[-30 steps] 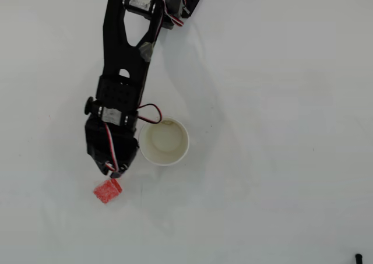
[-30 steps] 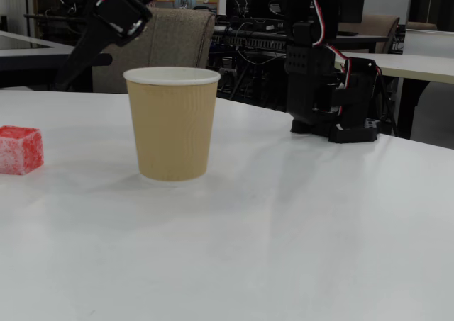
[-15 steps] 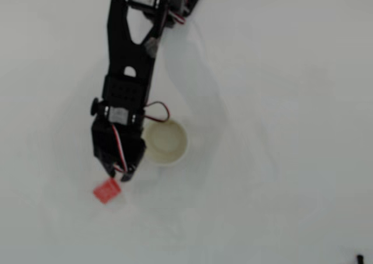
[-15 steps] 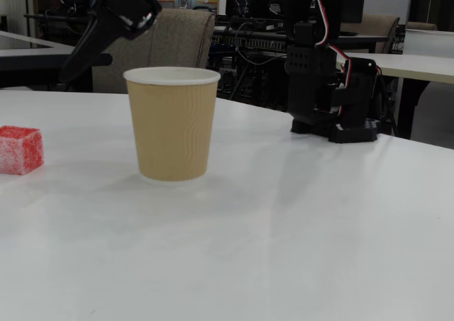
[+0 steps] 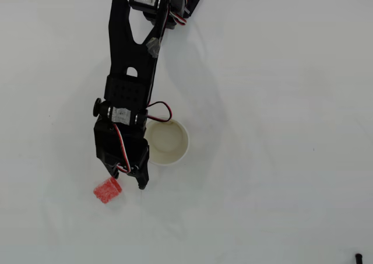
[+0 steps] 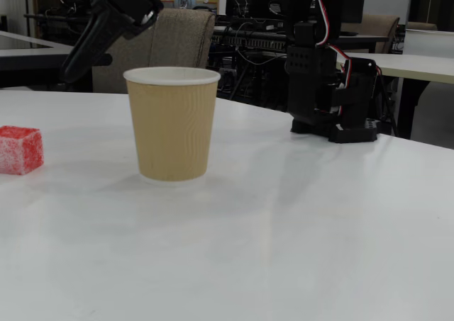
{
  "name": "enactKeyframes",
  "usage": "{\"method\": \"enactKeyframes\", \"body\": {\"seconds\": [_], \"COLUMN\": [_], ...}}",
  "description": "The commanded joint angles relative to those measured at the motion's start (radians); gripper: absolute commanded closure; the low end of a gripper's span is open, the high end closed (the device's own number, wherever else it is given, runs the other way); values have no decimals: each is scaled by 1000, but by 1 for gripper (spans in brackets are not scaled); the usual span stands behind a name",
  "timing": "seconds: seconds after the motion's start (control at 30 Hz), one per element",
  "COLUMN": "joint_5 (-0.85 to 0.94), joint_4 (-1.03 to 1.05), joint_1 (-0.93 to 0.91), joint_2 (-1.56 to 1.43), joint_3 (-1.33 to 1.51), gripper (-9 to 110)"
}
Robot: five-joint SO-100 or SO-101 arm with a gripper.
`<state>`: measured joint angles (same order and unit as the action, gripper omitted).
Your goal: Grasp a red cube and put it in the cup.
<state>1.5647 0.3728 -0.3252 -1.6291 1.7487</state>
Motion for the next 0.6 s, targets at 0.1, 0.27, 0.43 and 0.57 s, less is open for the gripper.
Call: {"method": "enactKeyframes", "body": {"seconds": [0.1,0.27,0.43,0.57], "joint_5": [29,52,54,54], "joint_4": [40,52,51,40], "joint_1": [-17,-34,-52,-77], "joint_2": [-20,-12,-12,2], "joint_3": [-114,-120,-133,-153], "gripper": [74,67,66,66]}}
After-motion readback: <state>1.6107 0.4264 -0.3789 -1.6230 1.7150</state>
